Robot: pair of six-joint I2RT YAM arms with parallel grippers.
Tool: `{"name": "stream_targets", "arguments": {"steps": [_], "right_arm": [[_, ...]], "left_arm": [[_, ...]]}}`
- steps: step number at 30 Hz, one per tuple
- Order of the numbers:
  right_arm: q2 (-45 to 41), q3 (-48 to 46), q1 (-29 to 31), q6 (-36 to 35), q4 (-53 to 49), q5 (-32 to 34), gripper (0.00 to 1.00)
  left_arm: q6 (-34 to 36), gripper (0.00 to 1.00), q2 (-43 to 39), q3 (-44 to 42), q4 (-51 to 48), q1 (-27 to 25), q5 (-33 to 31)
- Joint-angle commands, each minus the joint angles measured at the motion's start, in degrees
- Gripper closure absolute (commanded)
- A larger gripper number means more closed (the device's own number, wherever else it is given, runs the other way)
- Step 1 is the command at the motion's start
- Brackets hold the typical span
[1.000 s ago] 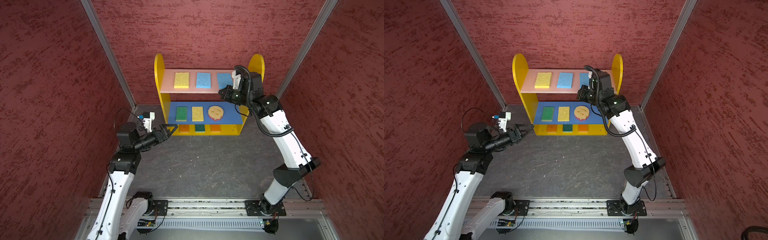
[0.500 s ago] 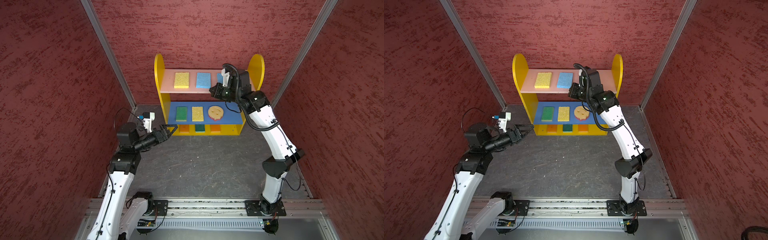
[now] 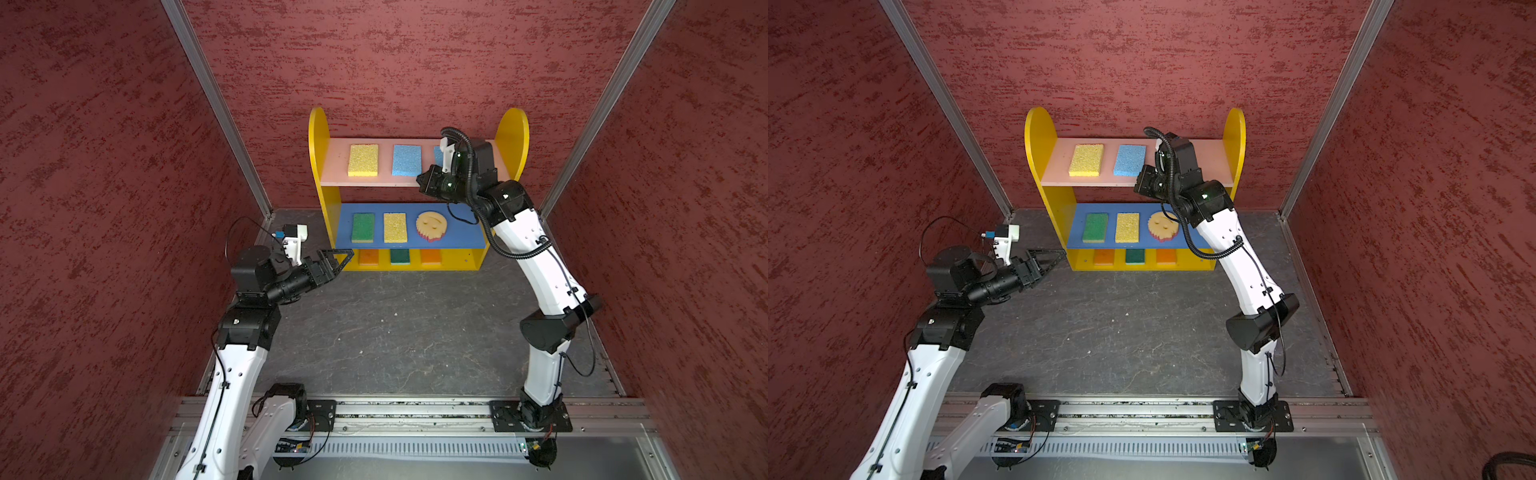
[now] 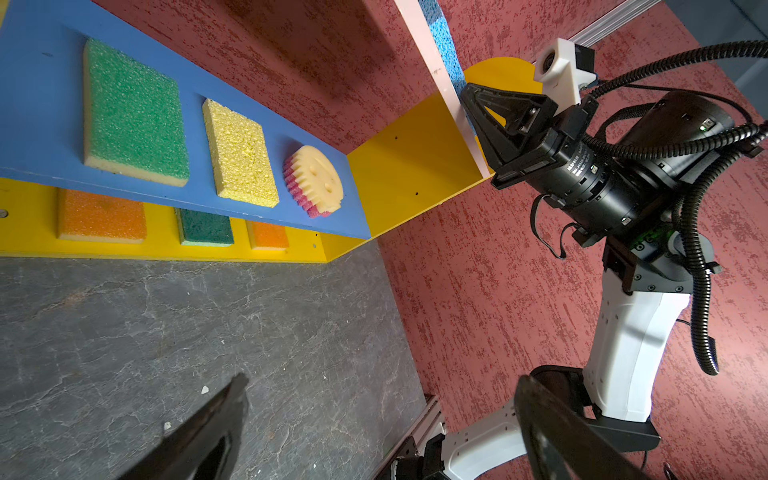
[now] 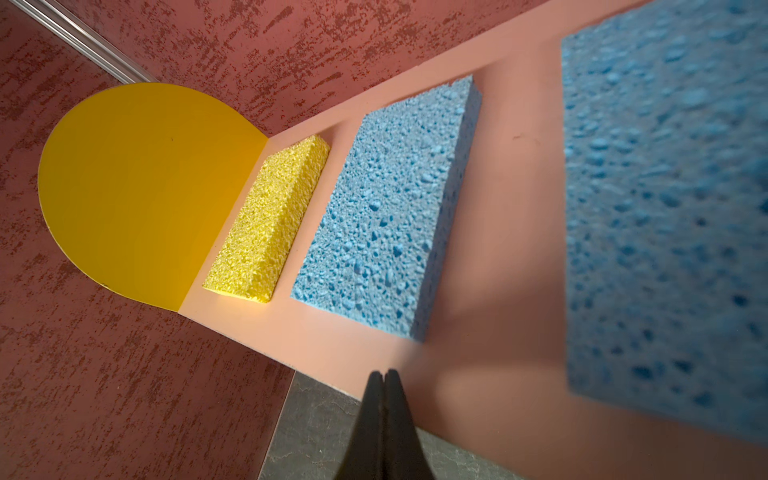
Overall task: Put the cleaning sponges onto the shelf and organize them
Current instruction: 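Press the light-blue sponge flat on the pink shelf with the right gripper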
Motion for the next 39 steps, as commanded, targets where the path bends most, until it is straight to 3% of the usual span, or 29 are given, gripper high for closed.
{"name": "stream_targets", "arguments": {"steps": [1, 39], "right_arm": [[1.1, 2.0, -0.3, 0.3, -0.1, 2.3, 1.00], [0.9, 2.3, -1.7, 1.3, -0.2, 2.2, 1.00]], "left_arm": [[1.0, 0.00, -0.7, -0.4, -0.6, 0.5, 0.5], [0.9, 0.00, -0.8, 0.2, -0.8, 0.9, 1.1]]}}
